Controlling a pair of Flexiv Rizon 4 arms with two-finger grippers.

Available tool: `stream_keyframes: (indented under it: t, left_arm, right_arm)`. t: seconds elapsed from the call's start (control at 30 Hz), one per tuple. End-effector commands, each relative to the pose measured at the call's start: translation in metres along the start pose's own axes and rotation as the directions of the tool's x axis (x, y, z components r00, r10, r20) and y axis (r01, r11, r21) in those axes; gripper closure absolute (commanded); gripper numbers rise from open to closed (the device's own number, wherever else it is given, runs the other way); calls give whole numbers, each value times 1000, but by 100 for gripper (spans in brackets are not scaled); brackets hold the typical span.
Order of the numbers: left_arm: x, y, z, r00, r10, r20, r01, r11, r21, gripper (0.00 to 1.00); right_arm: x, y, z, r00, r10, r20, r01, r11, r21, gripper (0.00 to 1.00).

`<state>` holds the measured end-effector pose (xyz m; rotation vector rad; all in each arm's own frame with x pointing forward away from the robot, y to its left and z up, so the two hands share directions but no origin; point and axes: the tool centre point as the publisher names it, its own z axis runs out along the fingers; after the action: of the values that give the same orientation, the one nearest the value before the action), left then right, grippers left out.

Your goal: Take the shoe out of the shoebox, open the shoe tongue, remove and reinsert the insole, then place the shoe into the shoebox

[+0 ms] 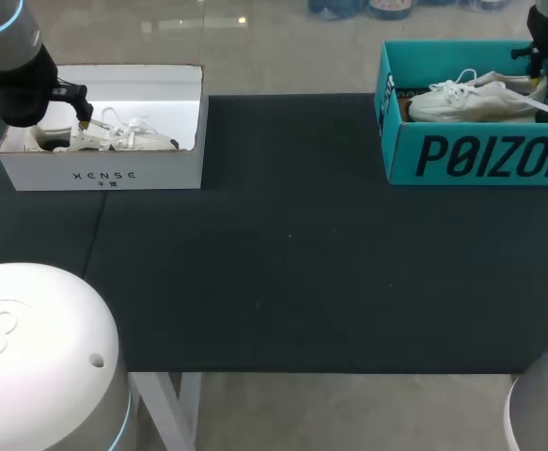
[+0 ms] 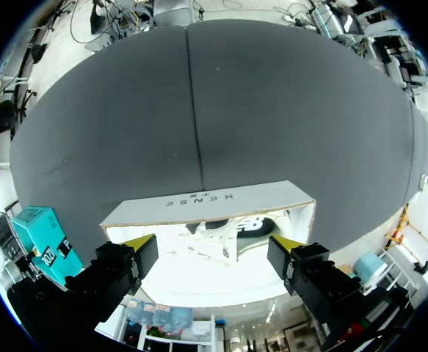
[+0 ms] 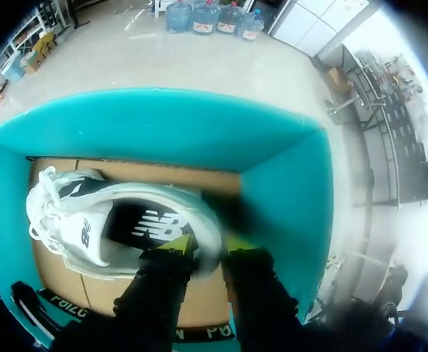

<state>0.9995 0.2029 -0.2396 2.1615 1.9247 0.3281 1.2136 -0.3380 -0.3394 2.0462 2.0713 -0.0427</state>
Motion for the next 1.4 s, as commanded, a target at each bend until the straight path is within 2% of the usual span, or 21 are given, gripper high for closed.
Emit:
stream_keyframes:
  t: [0.03,0.37,0.6,1.13,1.4]
  left_arm:
    - [0,-1,-1,1000,1,-3,-1,1000,-1,0]
    - [0,-1,-1,1000,1,-3,-1,1000,-1,0]
    - [0,-1,-1,1000,1,-3,-1,1000,-1,0]
    - [0,-1,-1,1000,1,-3,-1,1000,-1,0]
    - [0,-1,-1,1000,1,-3,-1,1000,-1,0]
  right_arm:
    - [1,7,1,1000,2,6,-2,1000,6,100]
    - [-9,1,-9,1000,25,9,-25,1000,-13,100]
    - [-17,-3,-30,999,50,1,-50,998,-38,100]
    - [-26,-2,-121,997,74,-38,-77,992,-99,100]
    - [-28,-8,-173,996,83,-45,-87,990,-115,100]
